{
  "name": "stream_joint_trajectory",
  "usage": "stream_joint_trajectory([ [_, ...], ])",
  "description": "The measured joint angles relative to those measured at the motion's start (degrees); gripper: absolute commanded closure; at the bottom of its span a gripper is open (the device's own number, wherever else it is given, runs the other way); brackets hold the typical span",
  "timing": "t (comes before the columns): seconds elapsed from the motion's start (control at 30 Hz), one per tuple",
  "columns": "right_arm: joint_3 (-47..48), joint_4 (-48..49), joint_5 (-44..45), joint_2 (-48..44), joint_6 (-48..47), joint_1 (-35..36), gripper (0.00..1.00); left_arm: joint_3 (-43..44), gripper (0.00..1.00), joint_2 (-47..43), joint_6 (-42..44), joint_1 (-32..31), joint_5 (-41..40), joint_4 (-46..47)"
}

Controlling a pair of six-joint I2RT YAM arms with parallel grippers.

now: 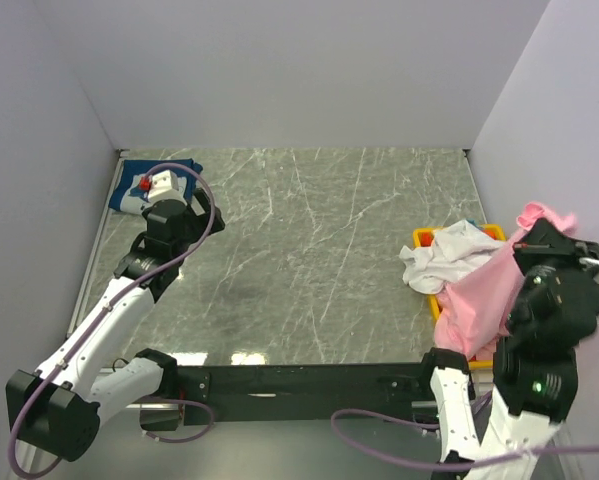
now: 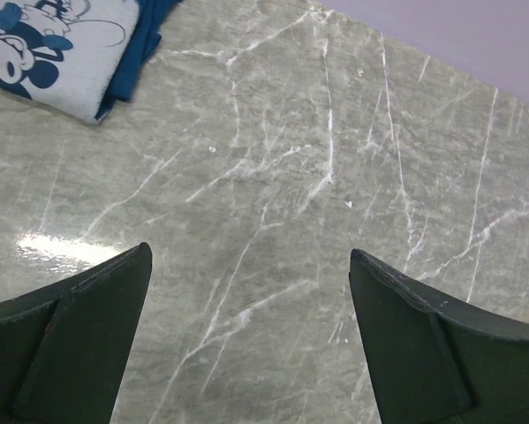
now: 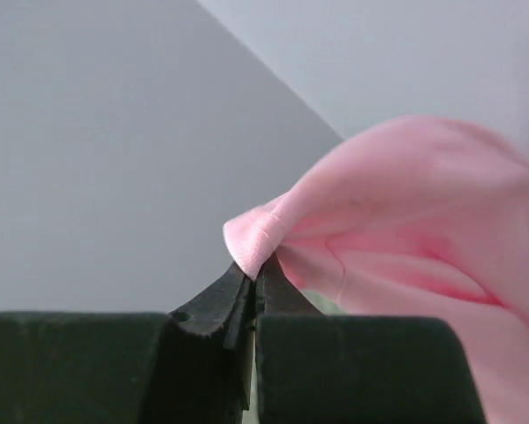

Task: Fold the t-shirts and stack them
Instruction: Grab the tshirt from the pile, then move the tshirt to the center of the board

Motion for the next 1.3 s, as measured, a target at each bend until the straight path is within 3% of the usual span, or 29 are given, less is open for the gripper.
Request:
stream_joint_trajectory([
  [0.2, 9.8, 13.6, -10.6, 1.6, -7.8, 0.0, 1.0, 0.0, 0.0, 0.4, 0.0, 0.0, 1.8, 0.7],
  [0.43, 23.8, 25.1, -29.6, 17.0, -10.0, 0.0, 1.0, 0.0, 0.0, 0.4, 0.5, 0.0, 2.1, 1.2],
  [0.6, 31.9, 28.3, -39.2, 27.3, -9.0, 1.5, 1.0, 0.0, 0.01, 0.3, 0.7, 0.0, 2.3, 1.2],
  [1.0, 55.3, 29.1, -41.4, 49.7, -14.9, 31.3, 1.0, 1.7, 0.0, 0.7, 1.9, 0.0, 2.8, 1.2],
  [1.17, 62.2, 31.8, -41.8, 58.4, -13.6, 39.2, 1.0, 1.9, 0.0, 0.6, 1.9, 0.0, 2.3, 1.1],
  [1.3, 62.1, 34.6, -41.8, 61.6, -11.3, 41.6, 1.0, 2.0, 0.01, 0.5, 1.9, 0.0, 0.9, 0.4],
])
